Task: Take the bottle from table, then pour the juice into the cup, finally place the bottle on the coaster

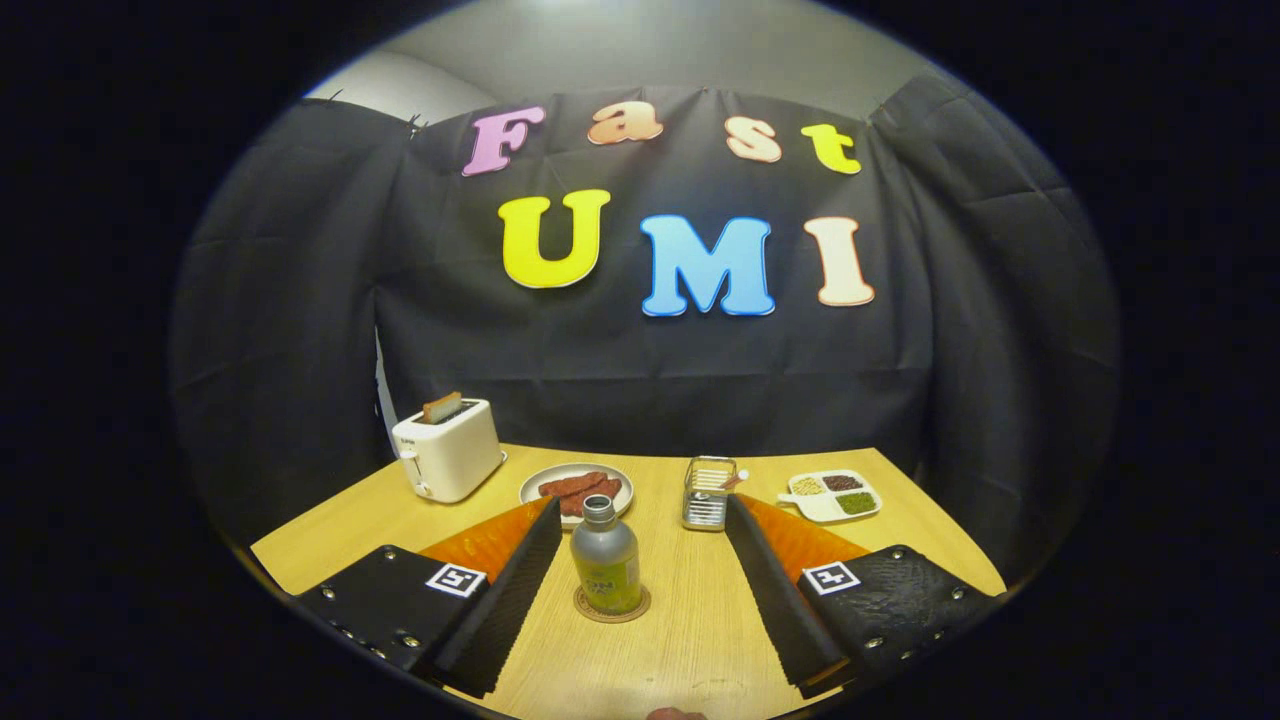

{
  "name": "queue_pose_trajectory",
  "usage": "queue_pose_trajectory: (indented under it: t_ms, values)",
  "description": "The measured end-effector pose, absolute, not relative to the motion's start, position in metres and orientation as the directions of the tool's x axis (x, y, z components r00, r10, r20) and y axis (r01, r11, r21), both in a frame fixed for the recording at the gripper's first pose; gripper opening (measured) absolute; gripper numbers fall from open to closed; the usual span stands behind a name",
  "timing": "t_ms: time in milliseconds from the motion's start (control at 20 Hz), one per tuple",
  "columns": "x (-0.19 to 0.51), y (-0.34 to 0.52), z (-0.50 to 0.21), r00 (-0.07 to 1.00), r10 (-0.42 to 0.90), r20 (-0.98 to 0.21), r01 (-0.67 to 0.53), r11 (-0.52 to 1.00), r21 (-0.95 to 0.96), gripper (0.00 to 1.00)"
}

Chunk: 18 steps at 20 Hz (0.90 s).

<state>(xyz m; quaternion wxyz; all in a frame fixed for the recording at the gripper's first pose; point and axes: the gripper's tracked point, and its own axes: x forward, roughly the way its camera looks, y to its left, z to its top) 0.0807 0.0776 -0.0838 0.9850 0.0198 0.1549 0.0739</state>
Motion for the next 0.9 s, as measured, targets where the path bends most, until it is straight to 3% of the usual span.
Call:
queue_pose_trajectory:
  t_ms: [350, 900]
  values:
    - [0.028, 0.037, -0.010, 0.989, 0.076, -0.130, -0.063, 0.993, 0.102, 0.99]
    - [0.014, 0.024, -0.003, 0.995, 0.039, -0.089, -0.033, 0.996, 0.079, 0.99]
